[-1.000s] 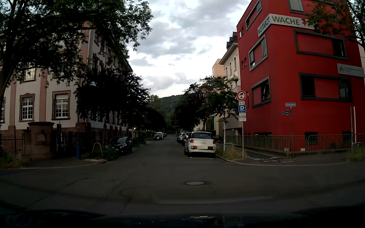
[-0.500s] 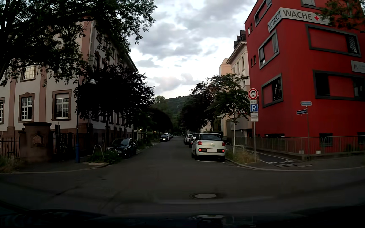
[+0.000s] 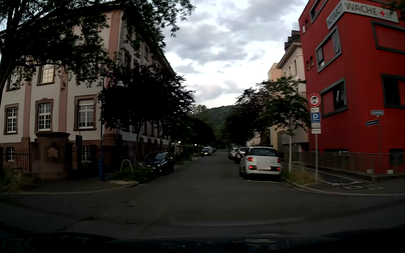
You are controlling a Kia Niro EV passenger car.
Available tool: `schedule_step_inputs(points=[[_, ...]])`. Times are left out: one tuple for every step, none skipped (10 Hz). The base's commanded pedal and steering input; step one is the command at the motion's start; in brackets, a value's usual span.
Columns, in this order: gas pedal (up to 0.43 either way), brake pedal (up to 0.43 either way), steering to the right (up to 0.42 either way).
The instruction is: Follow the waypoints while adhering to traffic rules and regulations
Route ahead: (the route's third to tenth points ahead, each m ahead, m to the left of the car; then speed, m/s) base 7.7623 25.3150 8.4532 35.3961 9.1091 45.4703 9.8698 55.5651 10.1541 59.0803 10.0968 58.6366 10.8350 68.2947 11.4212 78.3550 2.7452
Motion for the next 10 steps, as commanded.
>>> schedule_step_inputs(points=[[0.067, 0.0, -0.499], [0.067, 0.0, -0.555], [0.067, 0.0, -0.605], [0.067, 0.0, -0.64], [0.079, 0.0, -0.669], [0.087, 0.0, -0.678], [0.098, 0.0, -0.679], [0.098, 0.0, -0.686], [0.098, 0.0, -0.691], [0.098, 0.0, -0.692]])
